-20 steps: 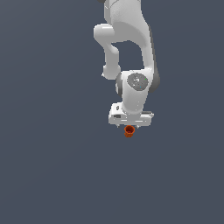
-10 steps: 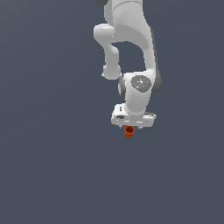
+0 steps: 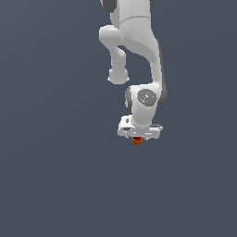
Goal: Pick up the object and move it to a goal position.
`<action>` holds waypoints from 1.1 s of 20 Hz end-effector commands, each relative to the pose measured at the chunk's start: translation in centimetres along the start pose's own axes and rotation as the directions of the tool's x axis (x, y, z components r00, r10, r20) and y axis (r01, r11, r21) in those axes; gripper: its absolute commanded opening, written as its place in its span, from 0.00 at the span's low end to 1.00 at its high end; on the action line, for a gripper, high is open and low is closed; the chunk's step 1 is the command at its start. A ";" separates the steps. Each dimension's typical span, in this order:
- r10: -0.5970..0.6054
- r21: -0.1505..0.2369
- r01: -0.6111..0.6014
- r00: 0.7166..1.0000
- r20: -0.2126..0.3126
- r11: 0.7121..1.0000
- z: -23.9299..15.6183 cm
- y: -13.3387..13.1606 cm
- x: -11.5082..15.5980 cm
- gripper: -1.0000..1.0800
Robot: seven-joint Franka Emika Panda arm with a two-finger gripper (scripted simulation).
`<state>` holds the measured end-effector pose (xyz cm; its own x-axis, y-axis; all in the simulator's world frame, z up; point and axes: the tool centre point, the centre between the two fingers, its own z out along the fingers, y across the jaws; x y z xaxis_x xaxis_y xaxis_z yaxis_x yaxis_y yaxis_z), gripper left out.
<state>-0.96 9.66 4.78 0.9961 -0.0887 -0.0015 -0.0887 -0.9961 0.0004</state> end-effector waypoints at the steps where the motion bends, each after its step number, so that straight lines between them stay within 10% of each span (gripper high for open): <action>1: 0.001 0.000 -0.001 1.000 -0.002 1.000 0.7 0.0 0.1 0.96; 4: 0.001 0.000 -0.001 1.000 -0.002 1.000 1.0 0.0 0.1 0.96; 5: 0.001 0.000 -0.001 1.000 -0.002 1.000 1.0 0.0 0.1 0.00; 22: 0.001 0.001 -0.001 1.000 -0.002 1.000 -0.6 -0.4 0.5 0.00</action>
<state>-0.61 9.90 4.78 0.9960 -0.0895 -0.0012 -0.0895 -0.9960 0.0003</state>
